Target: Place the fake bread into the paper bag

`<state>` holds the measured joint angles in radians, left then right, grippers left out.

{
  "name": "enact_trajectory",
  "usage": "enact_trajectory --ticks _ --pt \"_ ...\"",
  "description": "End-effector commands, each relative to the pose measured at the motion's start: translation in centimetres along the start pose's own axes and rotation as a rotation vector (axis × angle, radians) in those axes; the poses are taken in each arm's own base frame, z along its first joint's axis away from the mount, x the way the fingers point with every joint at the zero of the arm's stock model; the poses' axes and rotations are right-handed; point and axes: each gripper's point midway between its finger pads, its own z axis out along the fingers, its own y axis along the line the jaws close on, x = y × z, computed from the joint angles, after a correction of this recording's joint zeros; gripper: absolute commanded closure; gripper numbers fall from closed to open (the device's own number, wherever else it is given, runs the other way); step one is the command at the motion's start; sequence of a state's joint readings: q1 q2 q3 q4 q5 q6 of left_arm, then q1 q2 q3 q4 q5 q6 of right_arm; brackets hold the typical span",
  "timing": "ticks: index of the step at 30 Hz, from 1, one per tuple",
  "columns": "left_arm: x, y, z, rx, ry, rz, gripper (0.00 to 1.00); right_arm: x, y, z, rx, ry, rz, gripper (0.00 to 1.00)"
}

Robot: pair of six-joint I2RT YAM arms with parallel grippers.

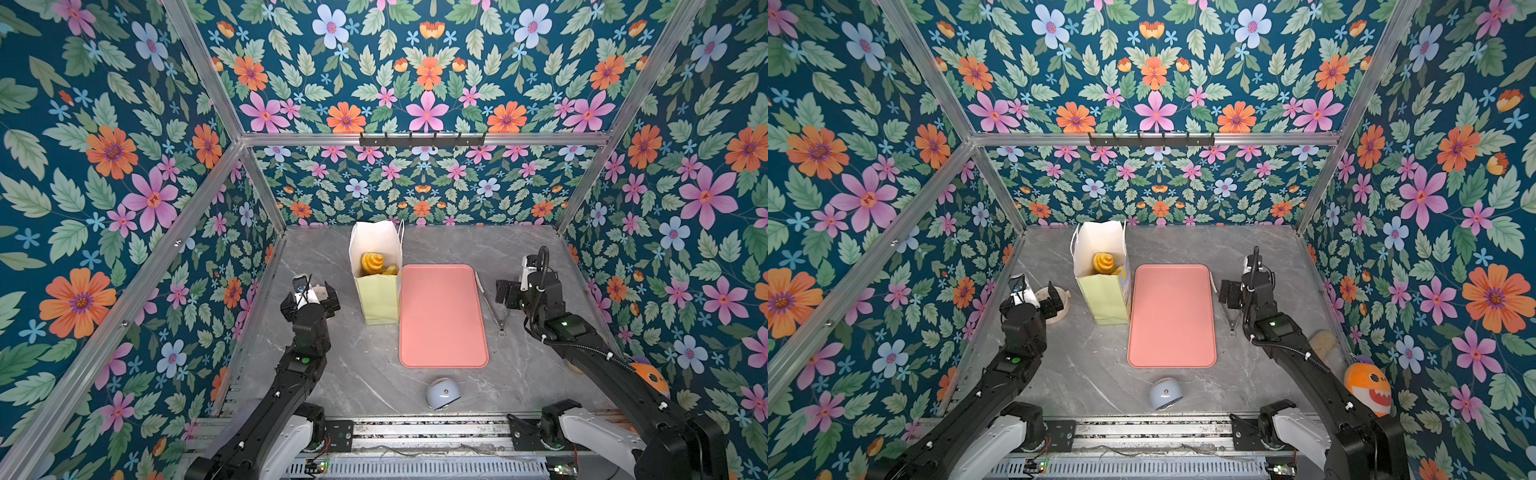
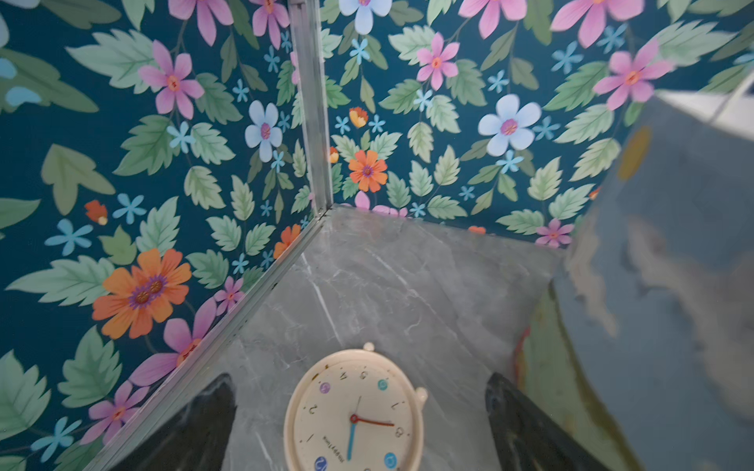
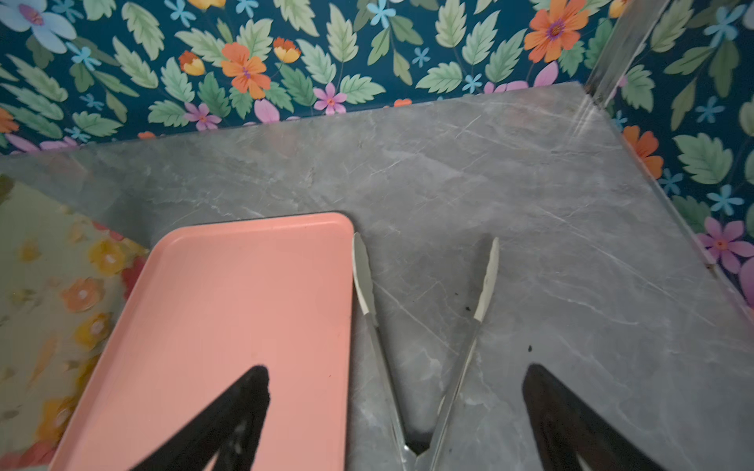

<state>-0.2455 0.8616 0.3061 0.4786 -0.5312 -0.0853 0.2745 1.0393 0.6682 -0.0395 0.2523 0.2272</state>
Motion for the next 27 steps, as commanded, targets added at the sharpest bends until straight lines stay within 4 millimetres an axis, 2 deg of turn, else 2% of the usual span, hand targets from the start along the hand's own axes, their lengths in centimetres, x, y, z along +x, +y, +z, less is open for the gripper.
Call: enact_trajectory --ticks 1,5,11,15,19,27 --pt "-1.6 2.4 0.5 -0.108 -0.119 -0.036 0.01 -2.5 -2.2 0.1 0.106 -0.174 0.032 0.01" --pt "1.6 2.6 2.3 -0.091 -0.035 -0.007 0.01 -0.9 -4.4 0.7 0.189 -0.241 0.032 0.01" --pt "4.0 2.2 3.2 -0.048 -0.013 0.063 0.01 1.7 -6.3 1.3 0.264 -0.265 -0.020 0.01" --pt "5.2 2.9 3.6 -0.047 -0.006 0.042 0.01 3.0 -5.7 2.0 0.227 -0.265 -0.110 0.01" --pt "5.1 2.7 3.4 0.001 -0.056 0.006 0.01 4.4 -5.7 3.1 0.218 -0.238 -0.117 0.01" --pt "4.9 1.0 4.3 0.099 -0.071 -0.022 0.01 3.9 -5.4 2.6 0.200 -0.356 -0.171 0.01"
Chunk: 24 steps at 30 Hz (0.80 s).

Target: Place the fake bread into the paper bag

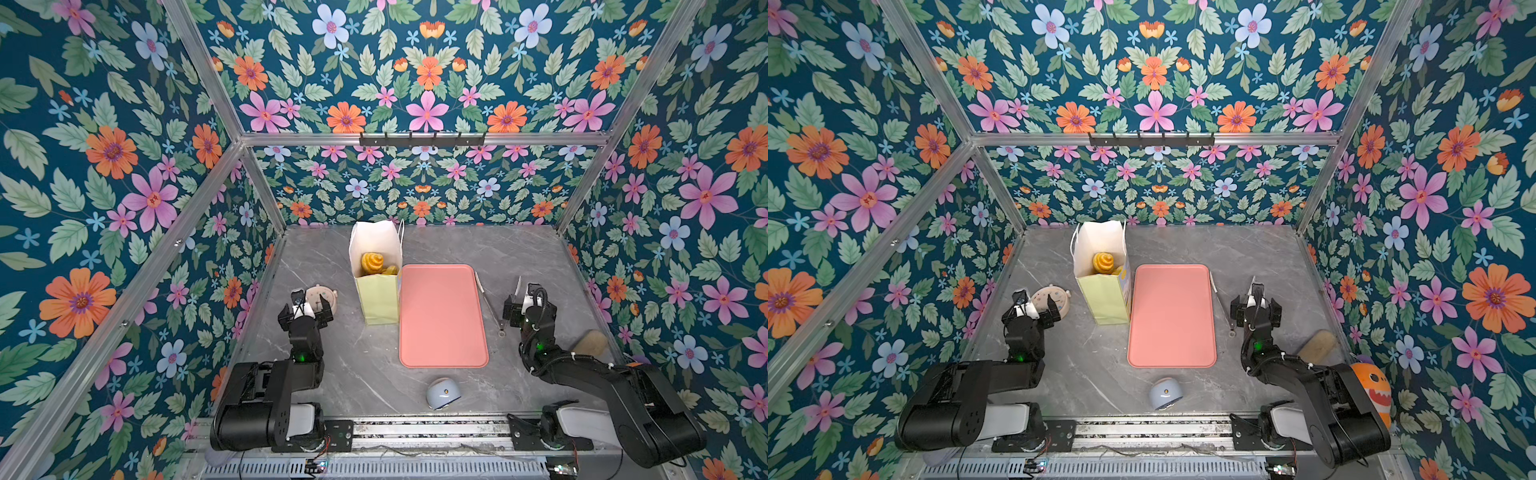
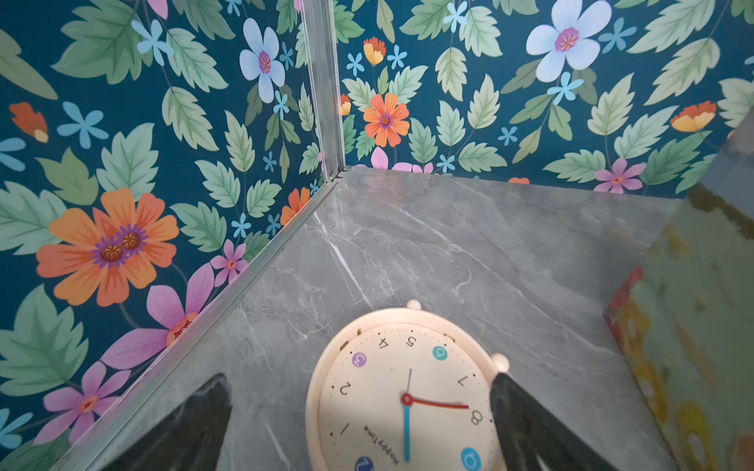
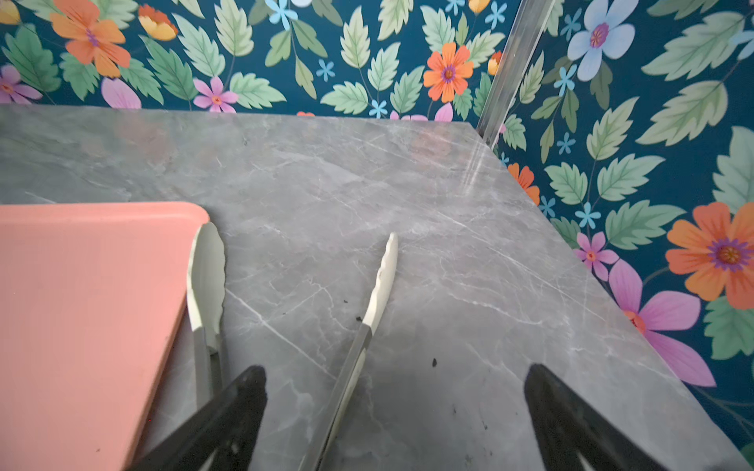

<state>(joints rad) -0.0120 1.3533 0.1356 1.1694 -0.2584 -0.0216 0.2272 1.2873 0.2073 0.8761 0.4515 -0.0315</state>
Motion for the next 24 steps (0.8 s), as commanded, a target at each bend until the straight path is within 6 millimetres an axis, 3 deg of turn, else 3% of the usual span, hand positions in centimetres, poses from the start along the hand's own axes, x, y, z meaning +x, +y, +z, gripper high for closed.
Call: enact_trajectory --ticks 1,8,18,20,24 --pt "-1.6 -1.2 0.2 0.074 -0.066 -0.045 0.01 -2.7 0.0 -0.4 -0.002 -0.153 0.008 0.01" --pt "-0.8 -2.2 0.8 0.128 -0.073 -0.040 0.01 -2.5 -0.4 -0.1 0.035 -0.214 0.003 0.01" --pt "-0.7 -2.9 0.5 0.167 -0.082 -0.025 0.01 -0.5 -0.8 1.6 -0.092 -0.081 0.108 0.01" --pt "-0.5 -3.0 0.6 0.172 -0.081 -0.023 0.01 -0.8 -1.1 2.2 -0.068 -0.117 0.095 0.01" --pt "-0.2 -3.0 0.6 0.176 -0.081 -0.022 0.01 -0.3 -0.6 3.2 -0.103 -0.022 0.110 0.01"
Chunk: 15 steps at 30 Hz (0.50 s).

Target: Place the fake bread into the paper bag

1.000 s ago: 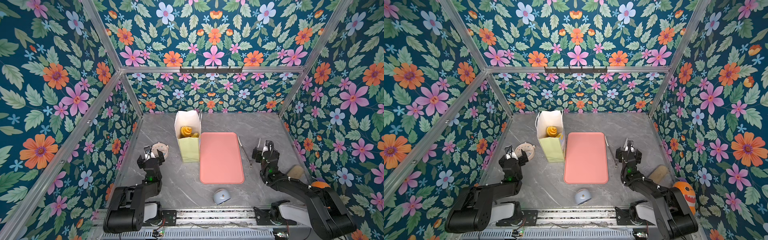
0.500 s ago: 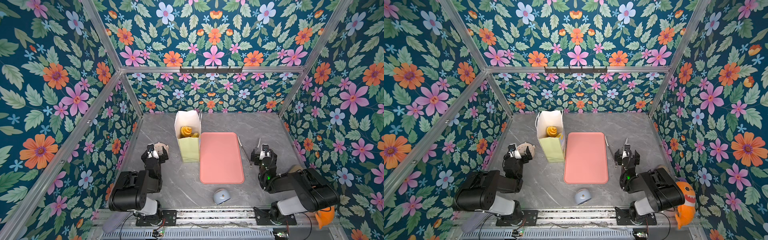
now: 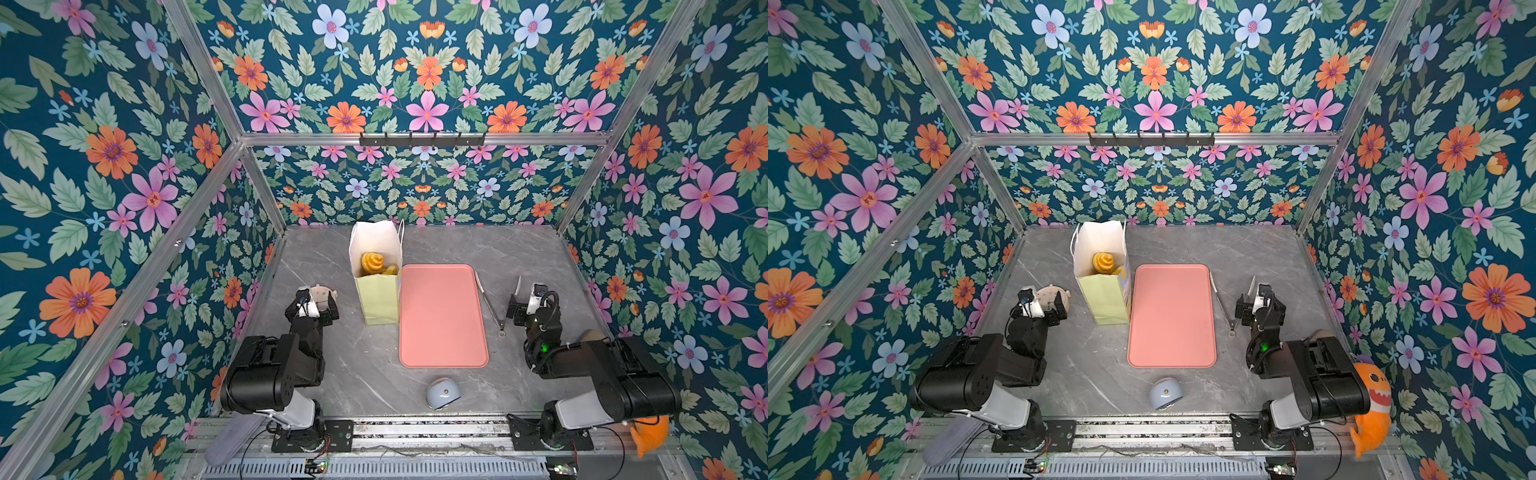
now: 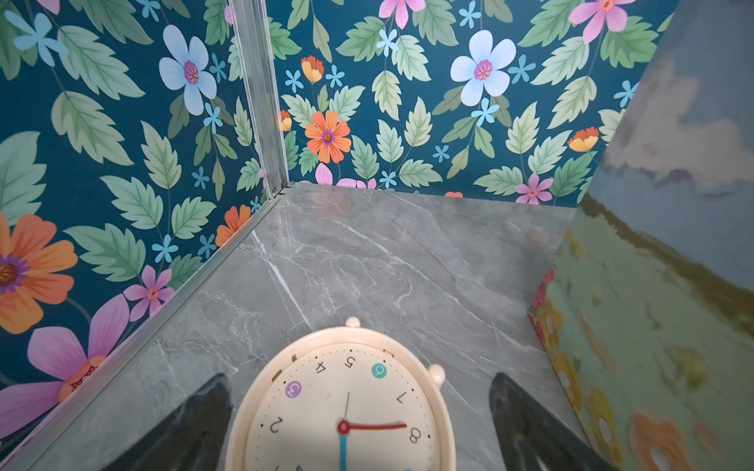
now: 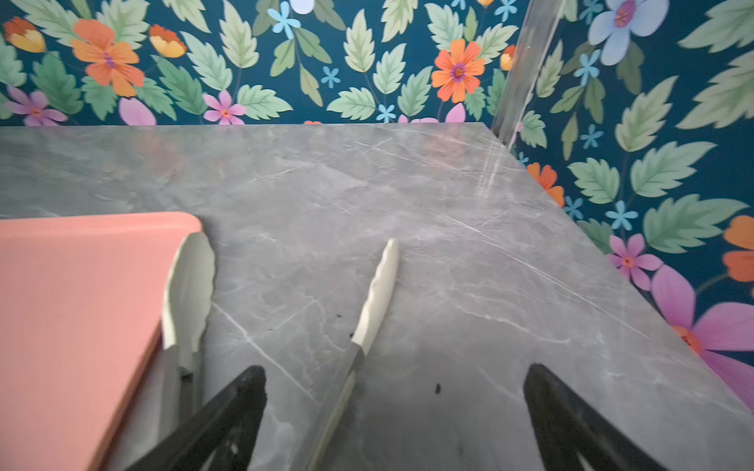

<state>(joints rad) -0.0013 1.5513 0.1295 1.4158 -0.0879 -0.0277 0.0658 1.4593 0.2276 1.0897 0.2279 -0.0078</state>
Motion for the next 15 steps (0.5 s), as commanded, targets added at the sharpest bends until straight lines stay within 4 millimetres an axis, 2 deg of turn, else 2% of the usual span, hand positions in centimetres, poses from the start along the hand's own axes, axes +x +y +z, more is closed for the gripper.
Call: enact_trajectory --ticks 1,3,8,14,15 --pt "-0.9 -0.2 0.0 0.014 -0.044 -0.002 0.01 -0.1 0.3 0.7 -0.028 0.019 0.029 0.01" --pt "-0.6 -0.2 0.0 0.013 -0.045 0.000 0.02 0.5 0.2 0.7 -0.026 0.054 0.033 0.01" --pt "-0.5 -0.3 0.7 0.014 -0.028 0.001 0.01 0.1 0.2 0.7 -0.028 0.032 0.034 0.01" --pt "0.6 0.0 3.3 -0.030 0.078 0.005 0.00 0.1 0.2 0.7 -0.028 0.030 0.035 0.01" --pt "0.7 -0.1 3.3 -0.027 0.083 0.009 0.00 0.1 0.2 0.7 -0.027 0.031 0.035 0.01"
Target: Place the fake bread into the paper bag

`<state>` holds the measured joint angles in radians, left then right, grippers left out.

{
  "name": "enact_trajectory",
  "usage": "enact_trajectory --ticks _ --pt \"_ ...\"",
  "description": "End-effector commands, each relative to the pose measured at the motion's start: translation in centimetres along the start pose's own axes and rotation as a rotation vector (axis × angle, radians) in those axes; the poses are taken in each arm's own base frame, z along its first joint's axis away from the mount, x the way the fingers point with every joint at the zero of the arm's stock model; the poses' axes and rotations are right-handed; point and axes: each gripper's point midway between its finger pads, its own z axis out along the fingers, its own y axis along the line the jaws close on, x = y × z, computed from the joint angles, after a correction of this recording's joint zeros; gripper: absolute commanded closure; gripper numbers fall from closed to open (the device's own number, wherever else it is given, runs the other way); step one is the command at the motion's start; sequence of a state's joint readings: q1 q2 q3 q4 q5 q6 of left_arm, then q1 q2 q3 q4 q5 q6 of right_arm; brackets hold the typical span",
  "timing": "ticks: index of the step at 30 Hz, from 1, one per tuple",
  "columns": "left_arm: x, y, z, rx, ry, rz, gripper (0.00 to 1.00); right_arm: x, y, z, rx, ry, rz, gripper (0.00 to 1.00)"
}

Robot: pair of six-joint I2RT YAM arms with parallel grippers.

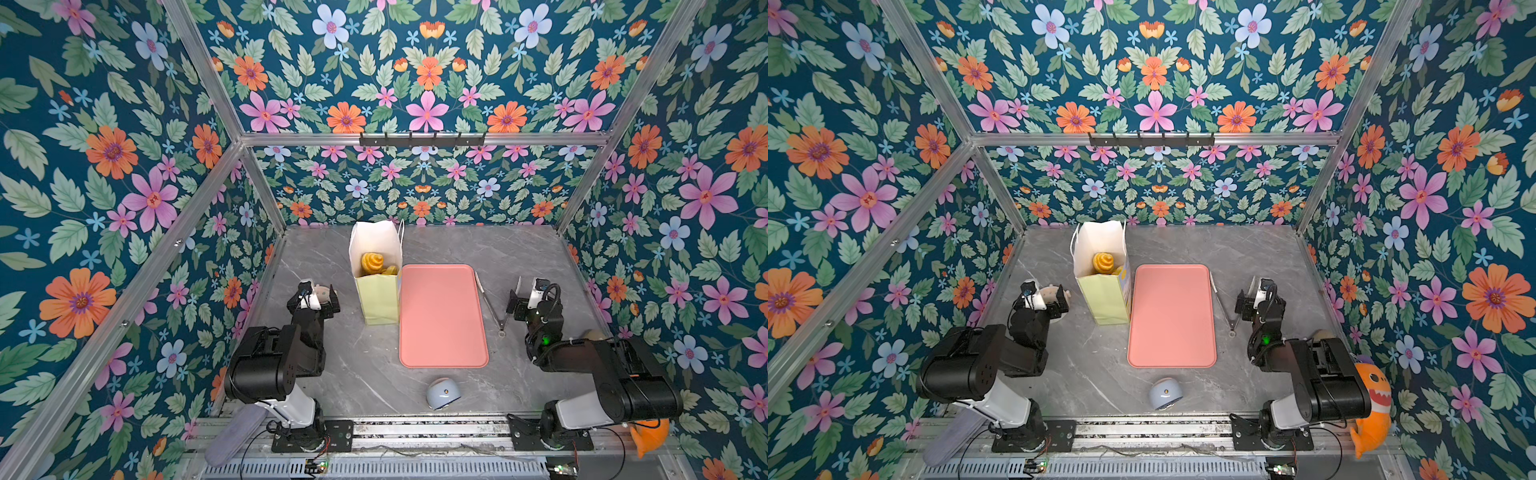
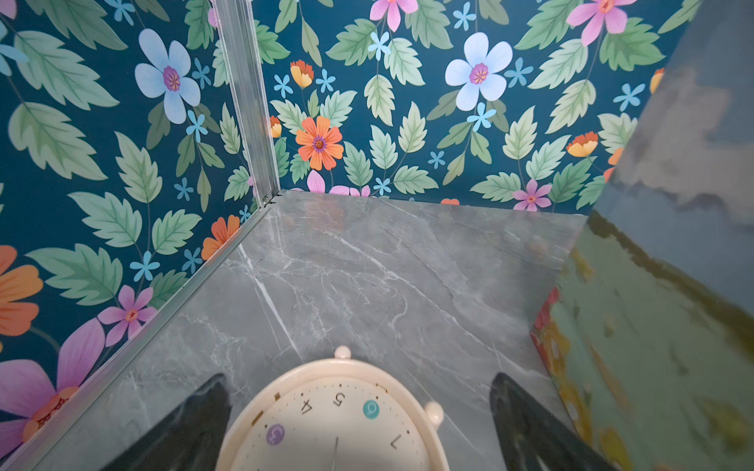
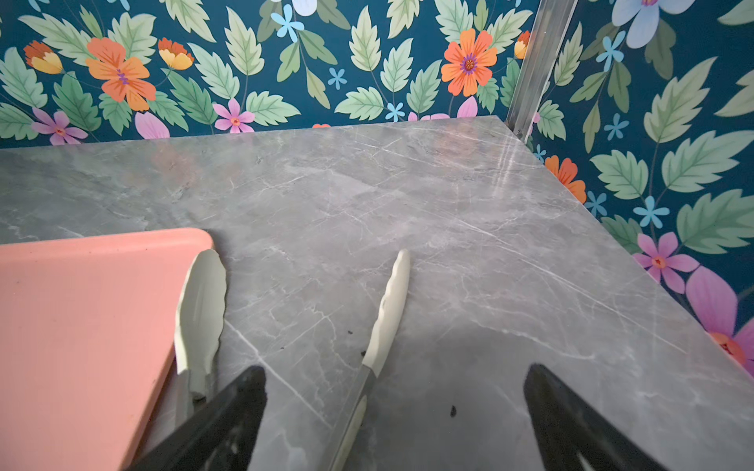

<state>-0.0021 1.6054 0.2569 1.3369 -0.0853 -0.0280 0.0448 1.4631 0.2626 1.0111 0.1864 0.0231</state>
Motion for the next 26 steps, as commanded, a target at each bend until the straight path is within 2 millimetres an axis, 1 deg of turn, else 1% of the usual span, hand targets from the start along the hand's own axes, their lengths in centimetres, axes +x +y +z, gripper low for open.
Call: enact_trajectory --ticks 1,26 --pt "1.63 0.46 0.30 -0.033 0.077 0.010 0.00 -0.47 0.18 0.01 -0.010 -0.018 0.008 0.01" --pt "1.60 0.43 0.31 -0.033 0.075 0.010 0.00 -0.52 0.17 0.00 -0.009 -0.019 0.008 0.01"
